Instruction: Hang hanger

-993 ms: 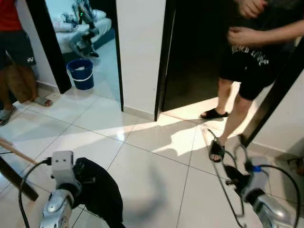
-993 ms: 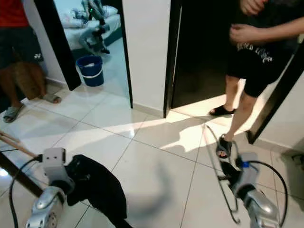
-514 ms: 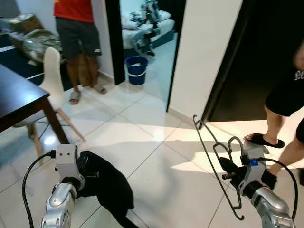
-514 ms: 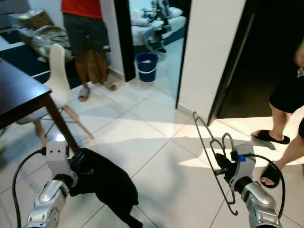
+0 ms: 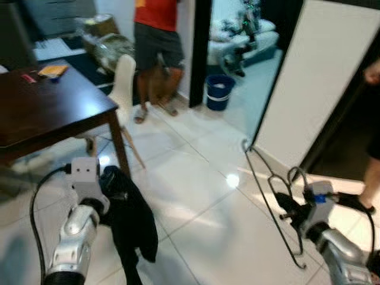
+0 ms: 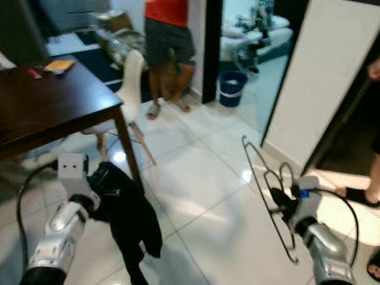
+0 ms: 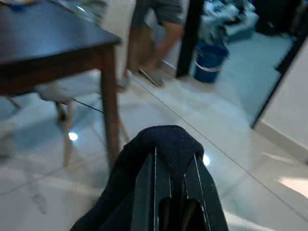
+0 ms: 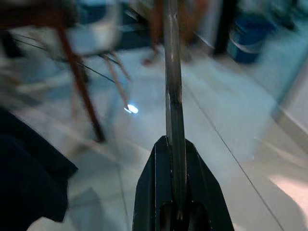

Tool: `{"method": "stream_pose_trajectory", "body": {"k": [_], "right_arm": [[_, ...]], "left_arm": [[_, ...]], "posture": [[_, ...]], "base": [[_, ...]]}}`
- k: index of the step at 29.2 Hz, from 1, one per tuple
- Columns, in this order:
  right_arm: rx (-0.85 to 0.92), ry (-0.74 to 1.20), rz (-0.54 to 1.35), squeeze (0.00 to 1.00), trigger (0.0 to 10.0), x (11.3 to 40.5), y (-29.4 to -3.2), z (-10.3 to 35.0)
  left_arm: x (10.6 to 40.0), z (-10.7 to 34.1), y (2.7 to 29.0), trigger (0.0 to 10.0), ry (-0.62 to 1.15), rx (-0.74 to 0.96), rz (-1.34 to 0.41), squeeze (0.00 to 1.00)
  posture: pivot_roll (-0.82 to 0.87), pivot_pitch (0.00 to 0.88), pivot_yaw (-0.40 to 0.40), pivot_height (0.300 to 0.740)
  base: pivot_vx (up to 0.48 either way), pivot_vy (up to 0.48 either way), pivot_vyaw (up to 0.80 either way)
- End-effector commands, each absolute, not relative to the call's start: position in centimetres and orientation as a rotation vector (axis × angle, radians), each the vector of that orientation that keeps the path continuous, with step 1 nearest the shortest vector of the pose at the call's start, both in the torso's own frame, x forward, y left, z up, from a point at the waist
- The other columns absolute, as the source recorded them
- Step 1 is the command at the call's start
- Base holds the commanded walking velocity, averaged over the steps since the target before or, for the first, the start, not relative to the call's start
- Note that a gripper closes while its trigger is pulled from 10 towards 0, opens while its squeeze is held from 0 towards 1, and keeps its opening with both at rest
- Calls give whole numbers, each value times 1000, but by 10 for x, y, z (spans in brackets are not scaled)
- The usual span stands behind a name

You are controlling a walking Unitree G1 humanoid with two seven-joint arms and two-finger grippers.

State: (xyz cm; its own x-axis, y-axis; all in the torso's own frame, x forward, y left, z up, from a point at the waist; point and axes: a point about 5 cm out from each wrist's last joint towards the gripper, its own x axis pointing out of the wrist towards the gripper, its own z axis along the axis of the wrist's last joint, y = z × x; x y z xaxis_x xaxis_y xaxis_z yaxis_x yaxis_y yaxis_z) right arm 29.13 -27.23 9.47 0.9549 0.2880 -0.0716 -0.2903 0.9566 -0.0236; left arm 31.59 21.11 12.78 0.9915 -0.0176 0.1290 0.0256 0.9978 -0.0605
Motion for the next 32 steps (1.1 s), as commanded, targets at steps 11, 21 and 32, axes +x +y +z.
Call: {"method": "stream_pose_trajectory", "body": {"k": [11,21,32], "right_arm": [[-110,67,290,0,10000,300,-267,110],[-123,20,241,0,10000,306,-268,128],[-158,-7,278,0,10000,313,-258,141]], "left_arm": [[320,153,194,10000,-182,-48,-91,0],[322,165,193,10000,-190,-74,-111,0],[332,227,182,10000,-364,-68,-175,0]], "posture": [[25,51,-34,740],[21,59,-33,740],[30,43,-33,740]], "base": [[0,0,701],[319,0,0],[452,0,0]]}}
